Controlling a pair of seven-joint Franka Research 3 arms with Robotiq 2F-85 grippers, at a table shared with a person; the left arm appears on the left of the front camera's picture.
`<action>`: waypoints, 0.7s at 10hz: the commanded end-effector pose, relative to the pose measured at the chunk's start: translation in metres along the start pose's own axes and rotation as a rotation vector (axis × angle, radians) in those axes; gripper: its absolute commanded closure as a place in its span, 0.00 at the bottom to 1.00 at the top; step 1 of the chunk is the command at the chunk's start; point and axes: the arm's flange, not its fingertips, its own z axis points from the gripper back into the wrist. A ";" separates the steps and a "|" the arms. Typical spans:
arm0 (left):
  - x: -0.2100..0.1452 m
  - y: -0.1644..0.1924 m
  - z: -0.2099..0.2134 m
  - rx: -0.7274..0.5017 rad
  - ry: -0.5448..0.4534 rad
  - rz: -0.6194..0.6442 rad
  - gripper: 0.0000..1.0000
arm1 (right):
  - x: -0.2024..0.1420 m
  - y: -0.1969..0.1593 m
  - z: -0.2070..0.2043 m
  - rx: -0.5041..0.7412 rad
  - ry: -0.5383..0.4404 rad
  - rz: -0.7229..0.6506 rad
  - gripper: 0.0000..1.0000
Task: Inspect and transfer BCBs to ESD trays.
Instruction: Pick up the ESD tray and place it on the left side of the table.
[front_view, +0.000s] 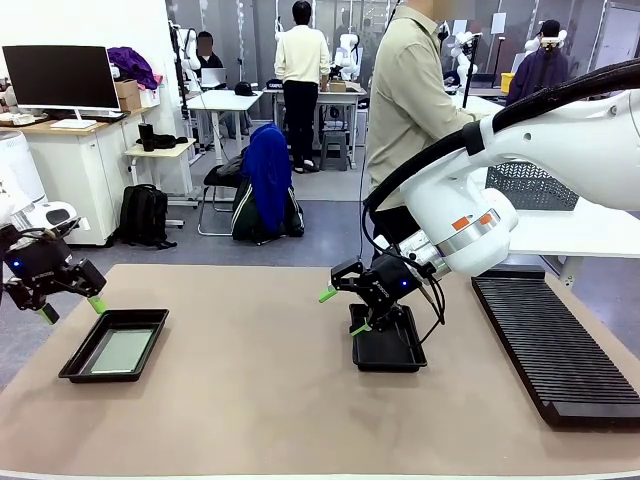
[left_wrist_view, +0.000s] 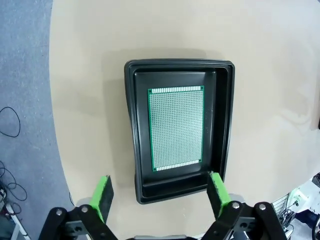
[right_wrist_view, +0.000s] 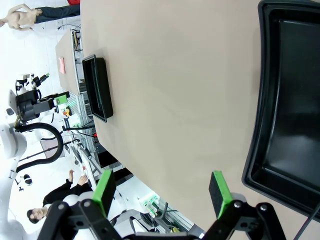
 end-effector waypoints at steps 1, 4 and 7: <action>-0.008 -0.001 0.011 0.020 0.010 0.017 0.00 | 0.000 0.000 0.000 -0.005 0.001 -0.002 0.00; -0.011 -0.013 0.030 0.049 0.011 0.051 0.00 | 0.000 0.000 0.000 -0.005 0.001 -0.002 0.00; -0.008 -0.011 0.029 0.029 -0.013 0.039 0.00 | 0.000 0.000 0.000 -0.005 0.001 -0.002 0.00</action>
